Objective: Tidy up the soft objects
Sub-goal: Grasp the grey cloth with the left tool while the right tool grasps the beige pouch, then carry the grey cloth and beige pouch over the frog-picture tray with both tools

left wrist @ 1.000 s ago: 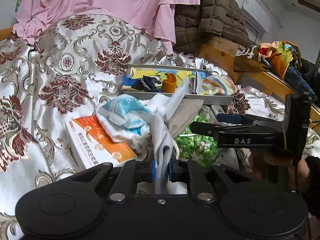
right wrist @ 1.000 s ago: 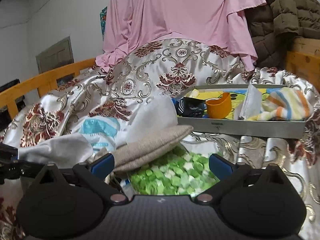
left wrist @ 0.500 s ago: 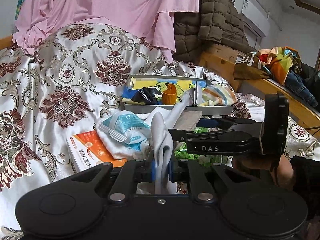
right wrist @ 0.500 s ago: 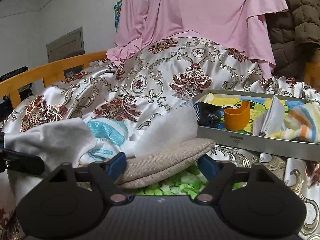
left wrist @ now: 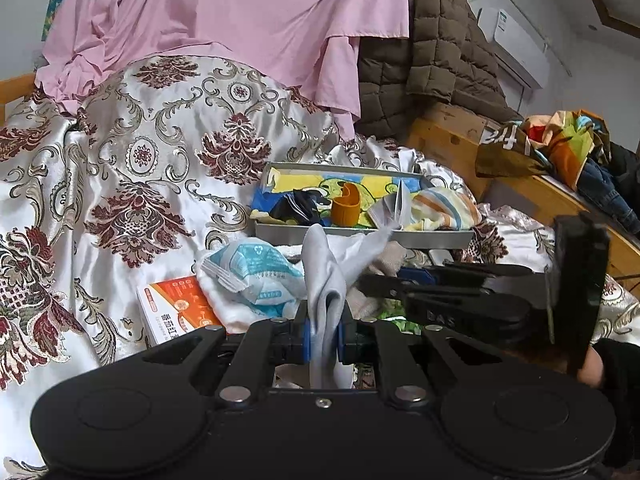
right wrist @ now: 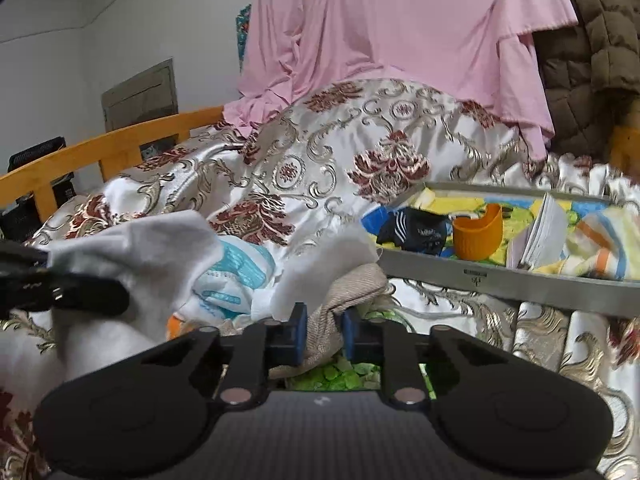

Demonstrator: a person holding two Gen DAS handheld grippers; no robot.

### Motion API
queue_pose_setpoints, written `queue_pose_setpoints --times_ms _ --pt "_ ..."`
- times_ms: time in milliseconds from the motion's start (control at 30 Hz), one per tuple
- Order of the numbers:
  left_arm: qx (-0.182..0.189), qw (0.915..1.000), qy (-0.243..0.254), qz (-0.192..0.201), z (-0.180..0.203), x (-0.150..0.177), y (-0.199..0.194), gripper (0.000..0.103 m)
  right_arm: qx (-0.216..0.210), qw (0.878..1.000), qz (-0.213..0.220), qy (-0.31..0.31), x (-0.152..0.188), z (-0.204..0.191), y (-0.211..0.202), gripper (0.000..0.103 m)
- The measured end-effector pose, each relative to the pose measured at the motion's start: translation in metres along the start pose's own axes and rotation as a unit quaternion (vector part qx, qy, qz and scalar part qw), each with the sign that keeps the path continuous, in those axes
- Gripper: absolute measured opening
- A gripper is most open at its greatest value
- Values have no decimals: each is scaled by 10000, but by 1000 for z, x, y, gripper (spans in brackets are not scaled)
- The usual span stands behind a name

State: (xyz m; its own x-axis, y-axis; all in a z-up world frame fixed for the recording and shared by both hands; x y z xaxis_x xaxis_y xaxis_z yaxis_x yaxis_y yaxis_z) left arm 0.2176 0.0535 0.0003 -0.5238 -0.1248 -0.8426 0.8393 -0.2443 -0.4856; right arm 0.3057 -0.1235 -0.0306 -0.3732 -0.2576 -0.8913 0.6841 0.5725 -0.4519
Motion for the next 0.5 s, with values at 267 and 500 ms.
queue_pose_setpoints --times_ms 267,500 --pt "61 9997 -119 200 6 -7 -6 12 432 9954 398 -751 -20 -16 -47 13" --pt "127 9995 -77 263 14 -8 -7 12 794 9903 458 -1040 -25 -13 -64 11"
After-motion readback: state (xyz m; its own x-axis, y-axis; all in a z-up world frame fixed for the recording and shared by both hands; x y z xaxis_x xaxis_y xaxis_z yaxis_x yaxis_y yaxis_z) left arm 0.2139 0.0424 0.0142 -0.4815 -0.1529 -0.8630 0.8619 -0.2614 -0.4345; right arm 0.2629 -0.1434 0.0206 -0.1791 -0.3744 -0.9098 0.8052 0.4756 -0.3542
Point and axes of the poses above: each gripper's, at about its wrist camera, not at the fingertips, and y roughly the way its jaws point, z to its right, x to its underside, the point moved 3 cm from there along y, roughly the way its jaws point, and after that the axes turned 1 degree about -x, right-handed, at the moved point
